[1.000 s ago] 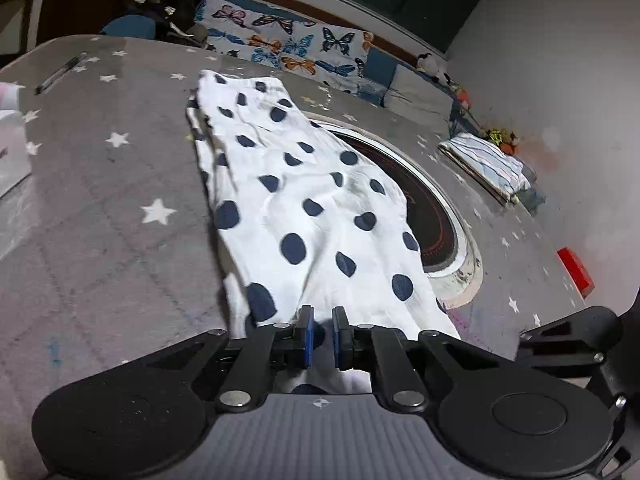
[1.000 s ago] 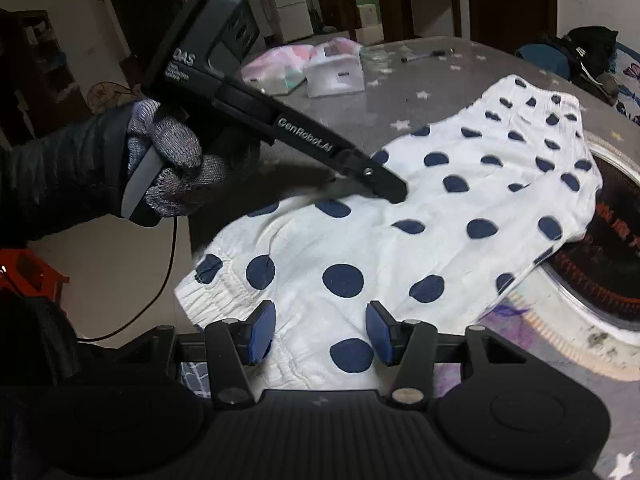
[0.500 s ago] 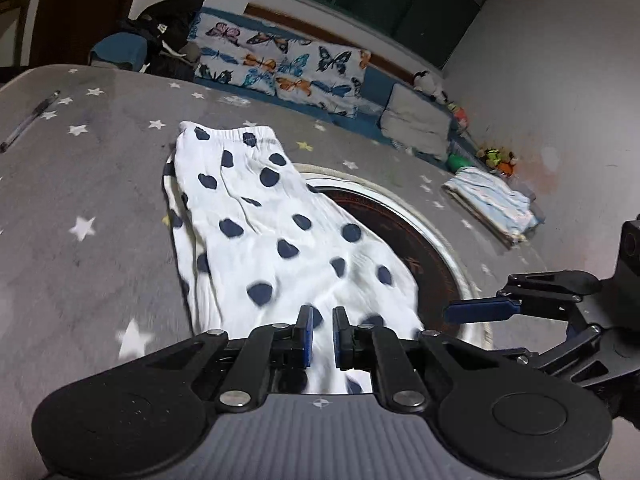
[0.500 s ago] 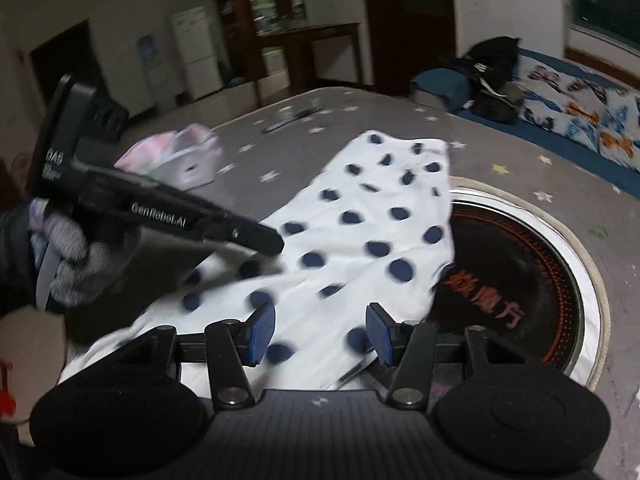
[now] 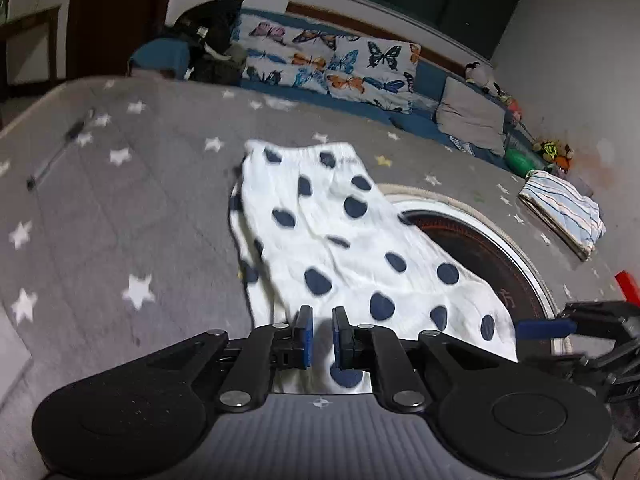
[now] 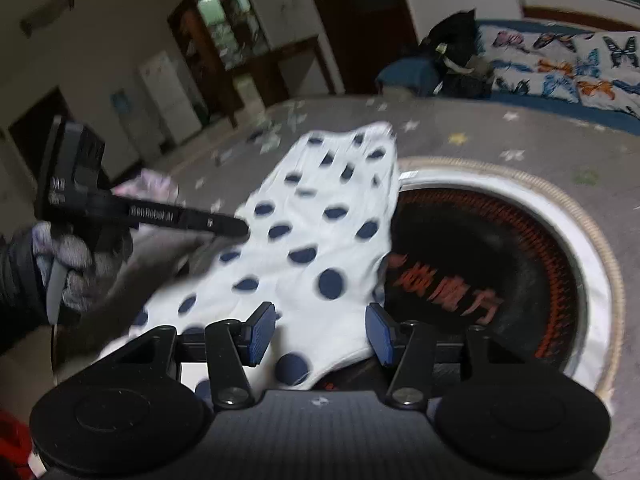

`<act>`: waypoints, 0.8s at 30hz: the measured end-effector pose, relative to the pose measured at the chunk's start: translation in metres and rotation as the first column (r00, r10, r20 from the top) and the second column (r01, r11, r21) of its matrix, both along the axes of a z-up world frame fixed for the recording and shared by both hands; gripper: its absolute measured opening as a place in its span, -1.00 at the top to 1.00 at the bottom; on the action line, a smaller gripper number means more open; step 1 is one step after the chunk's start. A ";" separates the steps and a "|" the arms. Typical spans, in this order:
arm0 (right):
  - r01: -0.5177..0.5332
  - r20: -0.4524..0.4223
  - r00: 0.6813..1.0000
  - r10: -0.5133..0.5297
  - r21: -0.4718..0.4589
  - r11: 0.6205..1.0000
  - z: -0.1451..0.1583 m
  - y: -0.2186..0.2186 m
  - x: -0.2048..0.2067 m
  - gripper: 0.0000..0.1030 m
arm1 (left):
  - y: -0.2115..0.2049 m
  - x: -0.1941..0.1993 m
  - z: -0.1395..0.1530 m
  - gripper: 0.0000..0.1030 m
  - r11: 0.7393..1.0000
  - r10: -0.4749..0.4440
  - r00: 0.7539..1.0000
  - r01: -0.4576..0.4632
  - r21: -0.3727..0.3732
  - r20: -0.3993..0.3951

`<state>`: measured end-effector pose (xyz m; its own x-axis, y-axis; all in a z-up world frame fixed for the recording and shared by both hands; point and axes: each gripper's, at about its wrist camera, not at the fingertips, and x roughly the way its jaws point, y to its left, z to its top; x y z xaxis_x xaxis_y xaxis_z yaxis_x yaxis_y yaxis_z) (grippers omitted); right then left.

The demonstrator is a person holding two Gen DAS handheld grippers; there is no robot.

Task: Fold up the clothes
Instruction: 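Fold the waistband end over the pants with the right gripper while the left gripper holds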

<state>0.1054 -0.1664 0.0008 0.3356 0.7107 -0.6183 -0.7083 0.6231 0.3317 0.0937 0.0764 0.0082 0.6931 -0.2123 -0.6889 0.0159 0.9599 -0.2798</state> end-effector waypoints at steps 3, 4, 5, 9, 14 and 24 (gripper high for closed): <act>0.029 -0.003 1.000 -0.029 0.026 0.999 0.002 -0.008 0.007 0.02 | -0.015 0.005 0.007 0.78 0.998 -0.058 0.998 0.058 -0.001 0.023; 0.030 -0.005 1.000 -0.030 0.020 0.999 0.000 -0.007 0.010 0.03 | -0.021 0.008 0.008 0.77 0.997 -0.078 0.997 0.078 0.001 0.025; 0.031 -0.008 0.999 -0.031 0.013 0.999 -0.002 -0.006 0.012 0.03 | -0.027 0.012 0.008 0.74 0.995 -0.097 0.995 0.097 0.002 0.021; 0.020 -0.036 0.999 -0.019 0.004 1.000 -0.013 0.000 0.014 0.46 | -0.042 0.029 0.002 0.68 0.990 -0.139 0.990 0.138 0.022 0.000; 0.033 -0.015 0.999 -0.033 -0.024 0.999 -0.016 -0.002 0.009 0.86 | -0.046 0.058 -0.001 0.58 0.989 -0.144 0.990 0.143 0.037 0.001; 0.027 0.026 0.999 -0.026 -0.042 0.999 -0.018 -0.007 0.004 0.86 | -0.046 0.129 -0.014 0.58 0.987 -0.104 0.994 0.100 0.127 0.031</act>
